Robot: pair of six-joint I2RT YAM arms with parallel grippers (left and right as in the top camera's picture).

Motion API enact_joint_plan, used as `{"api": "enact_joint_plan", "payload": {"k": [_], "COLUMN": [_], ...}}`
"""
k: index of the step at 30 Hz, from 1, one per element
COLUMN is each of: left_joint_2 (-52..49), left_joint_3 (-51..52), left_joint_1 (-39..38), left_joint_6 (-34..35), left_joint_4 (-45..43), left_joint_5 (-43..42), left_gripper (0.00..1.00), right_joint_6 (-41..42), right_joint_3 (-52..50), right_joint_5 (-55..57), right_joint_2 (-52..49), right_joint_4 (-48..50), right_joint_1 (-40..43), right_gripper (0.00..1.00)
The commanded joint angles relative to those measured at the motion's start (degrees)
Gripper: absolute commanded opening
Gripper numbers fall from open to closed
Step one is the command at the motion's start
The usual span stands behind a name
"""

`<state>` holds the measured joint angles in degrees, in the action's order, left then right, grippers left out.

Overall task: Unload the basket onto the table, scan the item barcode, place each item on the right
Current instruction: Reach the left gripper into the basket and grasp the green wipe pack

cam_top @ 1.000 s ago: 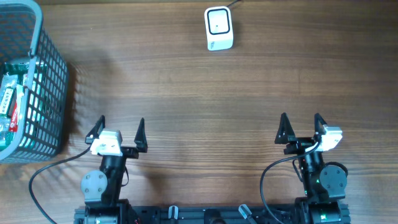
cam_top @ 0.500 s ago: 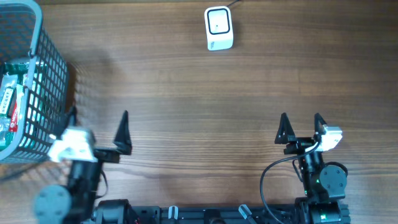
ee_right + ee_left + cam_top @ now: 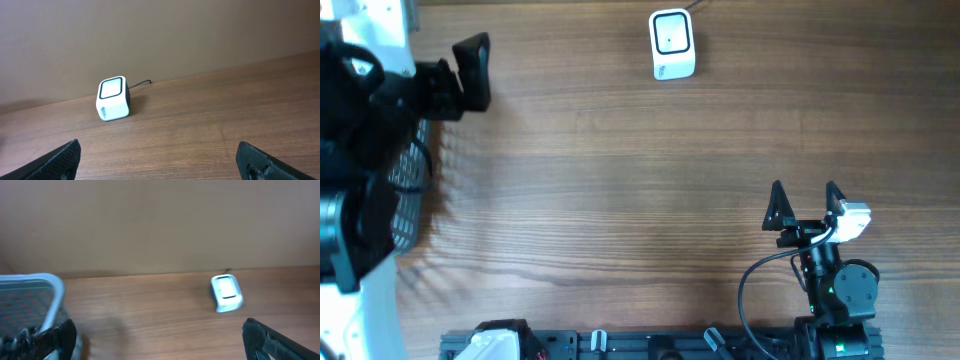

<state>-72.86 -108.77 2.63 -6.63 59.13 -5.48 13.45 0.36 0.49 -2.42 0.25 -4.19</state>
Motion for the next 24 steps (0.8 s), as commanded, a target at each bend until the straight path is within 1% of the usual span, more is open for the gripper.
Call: {"api": "enact_joint_plan", "payload": {"k": [1, 2, 5, 7, 9, 15, 20, 22, 24], "left_joint_2": [-3.0, -4.1, -6.9, -8.8, -10.6, -16.6, -20.9, -21.3, -21.7], "left_joint_3": [-1.4, -1.4, -1.4, -1.4, -1.4, -0.6, 4.1, 6.2, 7.8], "left_joint_1": [5.0, 7.8, 17.9, 24.0, 28.5, 36.2, 39.7, 40.9, 41.8], "left_joint_6": [-1.9, -2.0, -2.0, -3.2, -5.3, -5.5, -13.0, -15.0, -17.2], "left_joint_4": [0.5, 1.0, 1.8, 1.9, 1.9, 3.3, 5.2, 5.2, 5.0], "left_joint_5": [11.6, 13.0, 12.7, 11.0, 7.8, 6.8, 1.6, 0.9, -1.6], "left_gripper": [1.00, 1.00, 1.00, 1.00, 1.00, 1.00, 1.00, 1.00, 1.00], "right_joint_6": [0.2, 0.2, 0.2, 0.2, 0.2, 0.2, 0.2, 0.2, 0.2], "right_joint_3": [-0.1, 0.0, 0.0, -0.1, -0.1, -0.1, 0.0, -0.1, 0.0], "right_joint_5": [0.8, 0.8, 0.8, 0.8, 0.8, 0.8, 0.8, 0.8, 0.8], "right_joint_2": [0.1, 0.1, 0.1, 0.1, 0.1, 0.1, 0.1, 0.1, 0.1], "right_joint_4": [0.3, 0.3, 0.3, 0.3, 0.3, 0.3, 0.3, 0.3, 0.3], "right_joint_1": [0.1, 0.1, 0.1, 0.1, 0.1, 0.1, 0.1, 0.1, 0.1], "right_gripper": [1.00, 1.00, 1.00, 1.00, 1.00, 1.00, 1.00, 1.00, 1.00]}}
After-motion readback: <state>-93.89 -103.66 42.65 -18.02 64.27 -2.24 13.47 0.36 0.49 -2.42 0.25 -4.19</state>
